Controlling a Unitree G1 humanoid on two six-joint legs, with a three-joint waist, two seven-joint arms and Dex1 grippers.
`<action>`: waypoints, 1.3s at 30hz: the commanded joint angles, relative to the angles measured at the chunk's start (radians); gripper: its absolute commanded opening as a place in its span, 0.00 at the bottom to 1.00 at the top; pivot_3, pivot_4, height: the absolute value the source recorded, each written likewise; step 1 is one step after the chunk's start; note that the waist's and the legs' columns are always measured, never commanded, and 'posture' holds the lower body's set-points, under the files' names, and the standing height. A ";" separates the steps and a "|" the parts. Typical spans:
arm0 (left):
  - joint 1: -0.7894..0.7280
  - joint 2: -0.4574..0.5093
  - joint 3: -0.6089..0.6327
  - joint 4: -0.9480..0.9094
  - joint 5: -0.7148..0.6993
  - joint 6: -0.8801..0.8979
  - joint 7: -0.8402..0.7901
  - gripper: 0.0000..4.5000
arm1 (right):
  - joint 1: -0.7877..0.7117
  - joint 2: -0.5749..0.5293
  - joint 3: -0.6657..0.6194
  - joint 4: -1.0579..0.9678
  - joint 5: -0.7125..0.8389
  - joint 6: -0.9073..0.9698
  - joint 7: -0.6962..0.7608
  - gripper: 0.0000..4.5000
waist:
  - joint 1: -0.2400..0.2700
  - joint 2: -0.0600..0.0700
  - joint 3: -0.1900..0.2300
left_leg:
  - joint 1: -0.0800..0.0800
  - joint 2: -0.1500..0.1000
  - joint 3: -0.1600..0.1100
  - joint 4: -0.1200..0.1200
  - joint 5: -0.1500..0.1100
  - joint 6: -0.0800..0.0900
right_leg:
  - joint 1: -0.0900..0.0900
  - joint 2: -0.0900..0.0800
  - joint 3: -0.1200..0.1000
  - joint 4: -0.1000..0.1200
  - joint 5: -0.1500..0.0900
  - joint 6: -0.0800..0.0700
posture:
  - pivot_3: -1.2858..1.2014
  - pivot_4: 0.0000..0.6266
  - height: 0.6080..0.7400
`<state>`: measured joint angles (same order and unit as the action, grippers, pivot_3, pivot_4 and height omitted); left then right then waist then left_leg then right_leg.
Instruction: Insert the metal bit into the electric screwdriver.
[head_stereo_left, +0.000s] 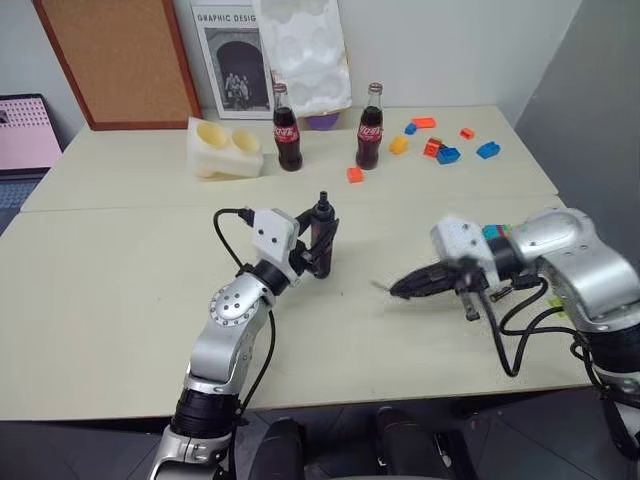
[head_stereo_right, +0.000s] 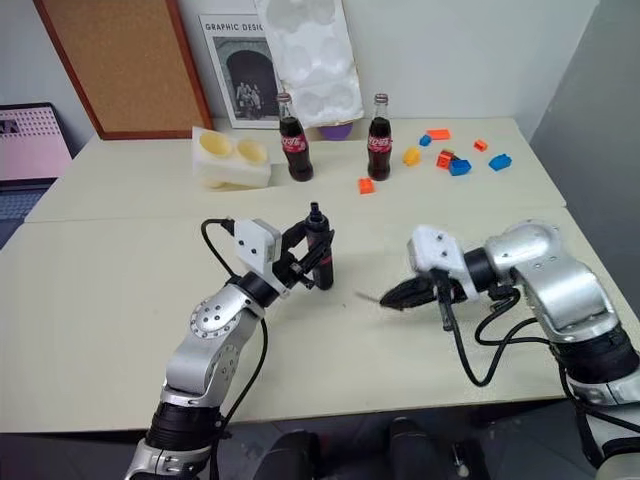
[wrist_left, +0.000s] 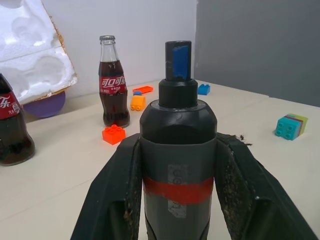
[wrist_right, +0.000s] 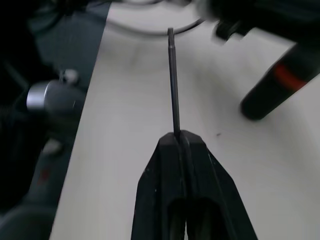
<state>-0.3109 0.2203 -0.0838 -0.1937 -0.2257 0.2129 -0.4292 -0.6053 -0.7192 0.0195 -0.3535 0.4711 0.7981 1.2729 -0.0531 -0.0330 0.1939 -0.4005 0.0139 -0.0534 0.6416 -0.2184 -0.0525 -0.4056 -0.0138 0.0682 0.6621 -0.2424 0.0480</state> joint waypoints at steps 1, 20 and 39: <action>-0.052 0.006 -0.021 -0.053 -0.021 -0.014 -0.052 0.37 | -0.006 0.044 -0.183 -0.080 0.181 0.197 -0.169 0.00 | 0.003 0.000 0.000 | 0.000 0.000 0.000 0.000 0.000 0.000 | 0.000 0.000 0.000 -0.001 0.000 0.000 | 0.52 0.24 1.00; -0.079 -0.024 -0.093 -0.083 -0.066 0.045 -0.171 0.37 | -0.116 0.202 -0.309 -0.066 0.510 0.242 -0.509 0.00 | 0.006 0.001 0.001 | -0.003 0.000 0.001 -0.006 0.000 0.000 | -0.002 0.000 0.000 -0.007 0.001 0.004 | 0.52 0.24 1.00; 0.057 0.097 -0.083 -0.105 -0.085 0.003 -0.283 0.37 | -0.102 0.204 -0.194 0.076 0.447 -0.023 -0.320 0.00 | 0.007 0.001 0.001 | -0.003 0.001 0.001 -0.013 0.000 0.000 | -0.002 0.000 -0.001 -0.014 0.002 0.004 | 0.52 0.24 1.00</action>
<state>-0.2677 0.3035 -0.1628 -0.2966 -0.3295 0.2514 -0.7033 -0.6978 -0.5078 -0.1764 -0.2765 0.9223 0.8129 0.9222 -0.0464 -0.0315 0.1950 -0.4034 0.0144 -0.0523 0.6289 -0.2186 -0.0523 -0.4074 -0.0140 0.0678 0.6478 -0.2408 0.0525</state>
